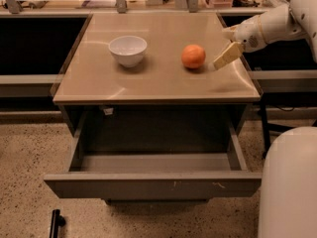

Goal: Place orange into top drawer

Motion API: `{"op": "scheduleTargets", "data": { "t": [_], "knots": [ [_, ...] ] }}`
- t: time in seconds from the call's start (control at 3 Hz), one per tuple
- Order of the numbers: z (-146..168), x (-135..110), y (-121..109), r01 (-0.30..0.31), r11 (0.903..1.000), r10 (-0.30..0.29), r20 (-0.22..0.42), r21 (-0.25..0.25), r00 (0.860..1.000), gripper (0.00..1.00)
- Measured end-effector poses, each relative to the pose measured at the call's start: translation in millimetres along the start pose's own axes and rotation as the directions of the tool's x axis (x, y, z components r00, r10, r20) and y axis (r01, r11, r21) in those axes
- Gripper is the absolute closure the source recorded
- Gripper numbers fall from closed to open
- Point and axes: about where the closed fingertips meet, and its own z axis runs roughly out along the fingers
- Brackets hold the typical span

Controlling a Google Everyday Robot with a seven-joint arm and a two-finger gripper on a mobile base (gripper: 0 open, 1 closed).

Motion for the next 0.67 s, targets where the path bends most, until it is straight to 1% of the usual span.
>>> {"op": "scheduleTargets", "data": {
  "t": [0.33,0.67],
  "knots": [
    [35.8,-6.8,2.8,0.000,0.9984,0.002,0.030,-0.056,1.000,0.00],
    [68.3,-8.5,7.0,-0.004,0.9941,0.008,0.037,-0.108,0.999,0.00]
  ]
}}
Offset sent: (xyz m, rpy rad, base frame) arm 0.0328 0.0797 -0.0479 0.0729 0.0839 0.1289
